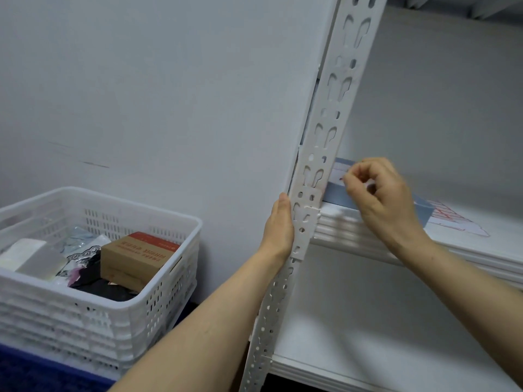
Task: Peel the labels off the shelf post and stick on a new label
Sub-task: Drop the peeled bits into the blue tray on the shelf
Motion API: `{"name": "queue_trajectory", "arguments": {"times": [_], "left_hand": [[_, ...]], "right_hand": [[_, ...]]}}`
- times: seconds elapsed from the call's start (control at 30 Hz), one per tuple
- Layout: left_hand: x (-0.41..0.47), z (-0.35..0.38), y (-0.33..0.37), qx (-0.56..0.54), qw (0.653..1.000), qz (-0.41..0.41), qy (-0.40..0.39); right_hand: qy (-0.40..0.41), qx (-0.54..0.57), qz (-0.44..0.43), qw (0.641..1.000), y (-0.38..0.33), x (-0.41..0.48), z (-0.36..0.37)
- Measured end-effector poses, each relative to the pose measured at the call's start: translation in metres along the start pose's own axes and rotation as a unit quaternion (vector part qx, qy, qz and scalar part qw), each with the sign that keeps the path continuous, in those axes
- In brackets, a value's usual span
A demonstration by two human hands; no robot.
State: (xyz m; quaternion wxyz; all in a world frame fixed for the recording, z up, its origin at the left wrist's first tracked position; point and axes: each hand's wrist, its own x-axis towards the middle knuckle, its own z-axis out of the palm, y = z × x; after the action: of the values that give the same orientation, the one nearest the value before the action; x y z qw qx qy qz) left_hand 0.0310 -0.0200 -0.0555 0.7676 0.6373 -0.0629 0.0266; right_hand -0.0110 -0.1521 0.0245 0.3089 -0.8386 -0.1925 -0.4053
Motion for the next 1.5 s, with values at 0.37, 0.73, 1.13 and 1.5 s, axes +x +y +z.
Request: {"name": "queue_trajectory", "arguments": {"times": [0.37,0.73,1.13,1.5], "left_hand": [[-0.045,0.056,0.058,0.075,0.943,0.318,0.068],[-0.039,0.110,0.082,0.071,0.960,0.269,0.028],[-0.028,0.139,0.094,0.070,0.984,0.164,0.001],[-0.011,0.143,0.104,-0.006,0.998,0.023,-0.059]], "right_hand": [[-0.010,0.412,0.384,0.826,-0.002,0.011,-0.055],[-0.024,0.400,0.376,0.835,0.010,0.013,-0.086],[0.057,0.304,0.304,0.901,0.040,0.012,-0.105],[0.043,0.046,0.093,0.994,0.060,0.024,-0.102]]}}
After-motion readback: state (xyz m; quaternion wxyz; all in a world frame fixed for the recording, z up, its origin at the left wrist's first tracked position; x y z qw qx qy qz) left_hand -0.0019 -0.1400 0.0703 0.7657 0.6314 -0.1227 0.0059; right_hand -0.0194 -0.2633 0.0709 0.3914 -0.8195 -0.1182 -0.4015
